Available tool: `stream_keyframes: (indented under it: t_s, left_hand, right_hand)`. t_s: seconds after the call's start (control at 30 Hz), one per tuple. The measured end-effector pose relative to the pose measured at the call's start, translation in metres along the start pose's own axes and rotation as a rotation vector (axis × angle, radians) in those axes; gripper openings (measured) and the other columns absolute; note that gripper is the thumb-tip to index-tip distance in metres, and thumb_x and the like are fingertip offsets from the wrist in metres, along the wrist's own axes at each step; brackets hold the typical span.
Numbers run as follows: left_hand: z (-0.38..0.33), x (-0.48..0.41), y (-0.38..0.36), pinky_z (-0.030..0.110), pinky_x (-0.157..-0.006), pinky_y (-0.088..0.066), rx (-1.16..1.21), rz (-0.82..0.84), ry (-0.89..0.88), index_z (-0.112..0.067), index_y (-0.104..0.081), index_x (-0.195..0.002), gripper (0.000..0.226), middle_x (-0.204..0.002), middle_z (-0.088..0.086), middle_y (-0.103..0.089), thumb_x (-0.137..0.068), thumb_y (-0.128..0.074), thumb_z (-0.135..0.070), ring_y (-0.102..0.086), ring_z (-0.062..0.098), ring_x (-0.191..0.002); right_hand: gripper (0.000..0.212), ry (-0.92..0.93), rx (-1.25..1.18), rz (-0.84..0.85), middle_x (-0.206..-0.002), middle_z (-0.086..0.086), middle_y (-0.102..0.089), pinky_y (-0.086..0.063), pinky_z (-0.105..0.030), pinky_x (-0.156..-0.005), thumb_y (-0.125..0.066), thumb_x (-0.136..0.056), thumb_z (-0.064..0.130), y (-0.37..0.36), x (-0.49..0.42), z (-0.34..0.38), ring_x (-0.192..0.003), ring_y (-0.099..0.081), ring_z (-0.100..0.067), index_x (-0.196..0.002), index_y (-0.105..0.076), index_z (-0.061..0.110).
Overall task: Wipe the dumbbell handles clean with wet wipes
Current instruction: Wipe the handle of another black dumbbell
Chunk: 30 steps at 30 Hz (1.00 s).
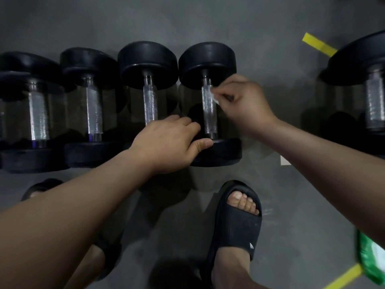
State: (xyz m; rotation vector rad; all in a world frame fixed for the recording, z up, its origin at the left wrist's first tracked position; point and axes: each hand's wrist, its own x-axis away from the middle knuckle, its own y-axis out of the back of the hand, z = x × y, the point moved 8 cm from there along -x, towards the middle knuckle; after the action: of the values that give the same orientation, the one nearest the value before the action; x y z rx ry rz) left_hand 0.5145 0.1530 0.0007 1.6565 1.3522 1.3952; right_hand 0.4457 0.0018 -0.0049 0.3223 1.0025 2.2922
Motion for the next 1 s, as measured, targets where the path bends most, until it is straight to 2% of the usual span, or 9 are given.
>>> stream_keyframes:
  t_s: [0.1, 0.3, 0.37, 0.47, 0.57, 0.7, 0.83, 0.9, 1.0]
  left_hand:
    - [0.0, 0.001, 0.0, 0.037, -0.071, -0.039, -0.011, -0.016, -0.004, -0.026, -0.053, -0.102, 0.058, -0.102, -0.005, -0.057, -0.095, -0.017, -0.071, -0.055, 0.021, -0.102]
    - [-0.001, 0.001, 0.001, 0.038, -0.074, -0.042, 0.002, -0.007, 0.009, -0.027, -0.053, -0.105, 0.059, -0.105, -0.005, -0.058, -0.094, -0.016, -0.071, -0.055, 0.021, -0.104]
    - [0.0, 0.001, 0.001, 0.038, -0.074, -0.041, 0.006, -0.005, 0.014, -0.026, -0.053, -0.105, 0.058, -0.105, -0.005, -0.058, -0.095, -0.016, -0.071, -0.055, 0.021, -0.105]
    - [0.0, 0.001, 0.001, 0.038, -0.073, -0.038, 0.013, -0.014, 0.012, -0.027, -0.051, -0.101, 0.056, -0.104, -0.005, -0.057, -0.095, -0.016, -0.071, -0.055, 0.022, -0.104]
    - [0.0, 0.001, 0.002, 0.037, -0.073, -0.037, 0.045, -0.028, 0.018, -0.028, -0.053, -0.1, 0.053, -0.102, -0.006, -0.058, -0.099, -0.016, -0.066, -0.055, 0.022, -0.103]
    - [0.001, 0.0, 0.002, 0.037, -0.075, -0.039, 0.06, -0.022, 0.043, -0.028, -0.056, -0.101, 0.051, -0.1, -0.006, -0.058, -0.101, -0.017, -0.061, -0.055, 0.022, -0.102]
    - [0.0, 0.0, 0.002, 0.036, -0.071, -0.036, 0.036, -0.043, 0.041, -0.028, -0.056, -0.098, 0.05, -0.098, -0.006, -0.058, -0.102, -0.017, -0.06, -0.056, 0.023, -0.1]
    - [0.0, 0.0, 0.002, 0.036, -0.07, -0.035, 0.024, -0.052, 0.042, -0.028, -0.056, -0.096, 0.05, -0.097, -0.005, -0.059, -0.102, -0.017, -0.06, -0.057, 0.024, -0.1]
    - [0.0, -0.001, 0.001, 0.036, -0.069, -0.035, 0.009, -0.054, 0.041, -0.028, -0.055, -0.096, 0.051, -0.098, -0.005, -0.06, -0.101, -0.016, -0.06, -0.057, 0.024, -0.1]
  right_hand:
    - [0.016, -0.044, -0.029, -0.062, -0.091, 0.002, -0.061, -0.046, -0.016, -0.078, -0.066, -0.094, 0.023, -0.001, -0.004, 0.0, -0.081, -0.06, -0.006, -0.095, -0.08, 0.015]
    - [0.017, -0.019, 0.001, 0.085, -0.096, 0.003, -0.063, -0.041, -0.008, -0.077, -0.066, -0.094, 0.02, -0.001, 0.002, 0.003, -0.084, -0.061, -0.007, -0.102, -0.08, 0.015]
    - [0.018, 0.007, 0.013, 0.052, -0.095, -0.001, -0.064, -0.044, -0.011, -0.078, -0.064, -0.094, 0.018, 0.0, -0.007, 0.007, -0.084, -0.061, -0.008, -0.102, -0.08, 0.015]
    - [0.017, -0.062, -0.036, -0.02, -0.09, 0.003, -0.06, -0.042, -0.01, -0.077, -0.065, -0.095, 0.021, 0.0, -0.008, 0.002, -0.082, -0.058, -0.004, -0.1, -0.081, 0.017]
    - [0.016, -0.05, -0.061, 0.067, -0.091, 0.004, -0.061, -0.046, -0.017, -0.078, -0.068, -0.094, 0.023, -0.003, 0.014, -0.004, -0.082, -0.059, -0.005, -0.102, -0.081, 0.017]
    - [0.015, 0.122, 0.018, 0.21, -0.092, 0.001, -0.064, -0.044, -0.015, -0.077, -0.069, -0.093, 0.021, -0.004, 0.026, 0.006, -0.083, -0.059, -0.005, -0.101, -0.081, 0.016]
    - [0.015, 0.051, -0.036, 0.078, -0.095, -0.003, -0.065, -0.051, -0.027, -0.08, -0.069, -0.093, 0.025, -0.001, 0.001, 0.003, -0.084, -0.064, -0.012, -0.096, -0.081, 0.018]
    - [0.014, 0.022, -0.049, 0.078, -0.096, 0.001, -0.063, -0.051, -0.025, -0.082, -0.069, -0.093, 0.025, -0.003, 0.002, 0.0, -0.086, -0.064, -0.01, -0.097, -0.081, 0.019]
    - [0.015, 0.128, -0.015, 0.221, -0.096, 0.002, -0.062, -0.046, -0.017, -0.082, -0.069, -0.091, 0.018, -0.007, 0.023, 0.007, -0.088, -0.062, -0.009, -0.099, -0.081, 0.015]
